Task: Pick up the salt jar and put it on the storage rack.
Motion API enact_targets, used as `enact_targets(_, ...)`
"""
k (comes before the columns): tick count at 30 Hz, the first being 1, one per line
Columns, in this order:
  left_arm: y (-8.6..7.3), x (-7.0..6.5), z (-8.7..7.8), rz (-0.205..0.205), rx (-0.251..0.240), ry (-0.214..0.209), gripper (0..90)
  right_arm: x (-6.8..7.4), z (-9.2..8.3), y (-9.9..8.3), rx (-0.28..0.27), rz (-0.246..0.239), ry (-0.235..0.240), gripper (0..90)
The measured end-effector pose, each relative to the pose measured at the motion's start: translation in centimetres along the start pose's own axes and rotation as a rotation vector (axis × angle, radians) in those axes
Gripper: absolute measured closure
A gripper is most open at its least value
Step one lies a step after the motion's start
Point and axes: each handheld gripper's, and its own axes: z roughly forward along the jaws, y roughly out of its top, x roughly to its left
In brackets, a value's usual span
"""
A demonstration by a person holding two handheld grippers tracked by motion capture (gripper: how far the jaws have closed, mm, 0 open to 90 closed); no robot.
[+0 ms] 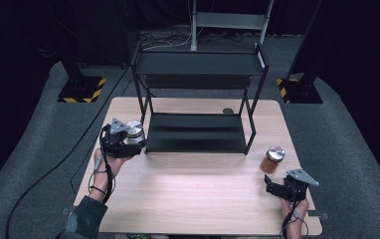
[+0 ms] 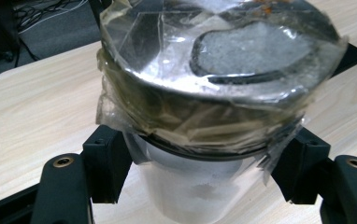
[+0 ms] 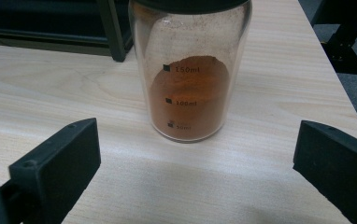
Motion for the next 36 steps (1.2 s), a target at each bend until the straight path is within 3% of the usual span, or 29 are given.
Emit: enact_targets(36,4.9,0.1,0.6,0.039,0.014,-0.029,30.4,0.0,0.0,0.1,0.003,0.002,0.001,0.0)
